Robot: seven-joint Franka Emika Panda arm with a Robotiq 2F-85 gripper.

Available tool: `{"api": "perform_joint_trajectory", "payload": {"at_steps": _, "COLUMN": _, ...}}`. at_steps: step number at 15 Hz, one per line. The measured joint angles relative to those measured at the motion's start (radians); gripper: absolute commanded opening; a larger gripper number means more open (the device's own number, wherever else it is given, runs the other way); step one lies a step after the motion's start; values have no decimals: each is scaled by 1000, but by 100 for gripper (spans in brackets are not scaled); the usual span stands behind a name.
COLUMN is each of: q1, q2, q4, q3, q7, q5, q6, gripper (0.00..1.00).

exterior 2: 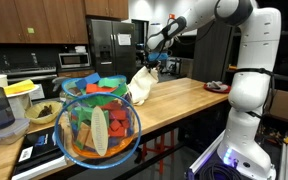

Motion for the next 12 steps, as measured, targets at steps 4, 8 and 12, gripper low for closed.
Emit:
{"api": "perform_joint_trajectory", "payload": {"at_steps": 4, "q1": 40, "q2": 8, "q4": -3, "q3": 28, "q7": 2, "q5": -43, "q6": -1, "gripper": 1}}
{"api": "perform_joint_trajectory", "payload": {"at_steps": 8, "q1": 51, "q2": 8, "q4": -40, "q3": 35, "q7": 1, "q5": -48, "q6": 4, "gripper": 1}}
{"api": "perform_joint_trajectory", "payload": {"at_steps": 12, "q1": 30, "q2": 3, "q4": -114, "q3": 5, "q7": 0, "q5": -54, "q6": 35, "gripper": 1}}
